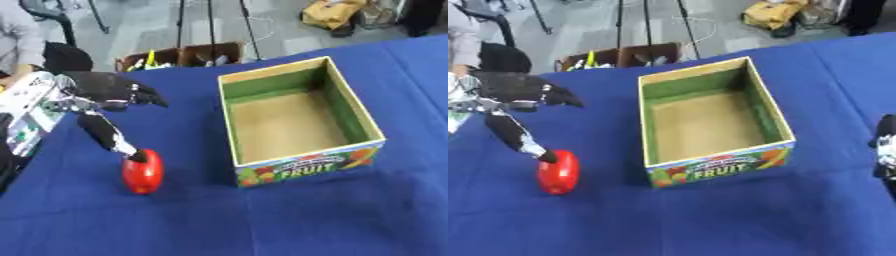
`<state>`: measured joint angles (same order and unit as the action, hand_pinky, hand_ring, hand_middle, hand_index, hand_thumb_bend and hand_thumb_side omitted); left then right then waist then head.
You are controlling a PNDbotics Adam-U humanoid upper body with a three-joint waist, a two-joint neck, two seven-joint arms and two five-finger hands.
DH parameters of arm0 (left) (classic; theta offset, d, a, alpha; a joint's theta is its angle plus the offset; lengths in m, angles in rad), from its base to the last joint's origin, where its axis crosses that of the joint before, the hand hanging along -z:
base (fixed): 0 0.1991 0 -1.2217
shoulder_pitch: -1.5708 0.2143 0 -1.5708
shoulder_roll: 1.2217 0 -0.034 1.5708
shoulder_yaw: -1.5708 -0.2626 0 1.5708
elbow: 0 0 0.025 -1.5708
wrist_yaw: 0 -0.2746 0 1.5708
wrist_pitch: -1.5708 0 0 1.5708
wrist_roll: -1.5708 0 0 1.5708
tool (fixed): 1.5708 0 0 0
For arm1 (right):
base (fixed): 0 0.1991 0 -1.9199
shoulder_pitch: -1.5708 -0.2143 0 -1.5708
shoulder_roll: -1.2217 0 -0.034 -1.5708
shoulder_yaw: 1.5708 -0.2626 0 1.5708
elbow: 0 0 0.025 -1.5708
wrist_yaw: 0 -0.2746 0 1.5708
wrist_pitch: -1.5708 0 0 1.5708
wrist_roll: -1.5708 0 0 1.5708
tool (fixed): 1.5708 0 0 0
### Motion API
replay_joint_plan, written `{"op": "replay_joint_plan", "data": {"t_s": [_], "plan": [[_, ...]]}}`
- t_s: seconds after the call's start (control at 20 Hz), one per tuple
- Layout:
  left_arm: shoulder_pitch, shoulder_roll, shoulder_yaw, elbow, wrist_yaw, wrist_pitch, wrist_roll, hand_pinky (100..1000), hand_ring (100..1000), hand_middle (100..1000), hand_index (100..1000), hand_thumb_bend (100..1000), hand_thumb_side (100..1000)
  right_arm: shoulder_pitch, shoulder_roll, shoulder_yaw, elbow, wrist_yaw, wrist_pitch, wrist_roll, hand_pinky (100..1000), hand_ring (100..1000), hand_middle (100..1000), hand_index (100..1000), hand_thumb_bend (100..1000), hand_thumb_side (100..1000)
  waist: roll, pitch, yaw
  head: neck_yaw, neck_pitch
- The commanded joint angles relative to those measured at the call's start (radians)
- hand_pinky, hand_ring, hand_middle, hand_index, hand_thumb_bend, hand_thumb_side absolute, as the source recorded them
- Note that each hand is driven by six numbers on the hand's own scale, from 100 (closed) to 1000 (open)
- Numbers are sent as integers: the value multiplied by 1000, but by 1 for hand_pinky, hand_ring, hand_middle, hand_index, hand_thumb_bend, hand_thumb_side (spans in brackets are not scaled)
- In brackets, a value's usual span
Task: Pick up objects on the table and place them in the box.
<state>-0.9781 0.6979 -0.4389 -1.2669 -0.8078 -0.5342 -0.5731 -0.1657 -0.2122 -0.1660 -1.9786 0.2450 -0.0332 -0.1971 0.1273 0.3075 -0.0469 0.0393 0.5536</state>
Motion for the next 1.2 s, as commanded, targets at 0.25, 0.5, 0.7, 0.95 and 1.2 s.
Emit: {"op": "replay_joint_plan", "data": {"t_s": [0.25,0.5,0.7,0.95,1.2], "plan": [[12,60,-26,-44,-19,-314,-334,847,876,871,986,809,871,2,-15,-4,-21,2,3,-4,221,100,223,436,173,703,-8,-31,10,-13,10],[44,80,-18,-71,-8,-283,-334,846,875,869,988,801,870,3,-14,-5,-21,2,4,-6,222,100,223,436,169,702,-9,-33,20,-22,11],[64,90,-21,-80,-11,-275,-334,846,875,870,988,802,863,1,-13,-5,-21,0,3,-8,222,100,224,436,158,705,-12,-34,18,-24,7],[77,96,-32,-71,-36,-284,-334,850,879,873,988,809,855,0,-12,-6,-21,-3,2,-13,222,100,224,436,149,704,-14,-35,14,-20,5],[87,103,-31,-74,-52,-288,-334,850,878,873,986,813,855,0,-11,-7,-21,-4,4,-14,222,100,224,436,148,704,-14,-35,15,-17,5]]}}
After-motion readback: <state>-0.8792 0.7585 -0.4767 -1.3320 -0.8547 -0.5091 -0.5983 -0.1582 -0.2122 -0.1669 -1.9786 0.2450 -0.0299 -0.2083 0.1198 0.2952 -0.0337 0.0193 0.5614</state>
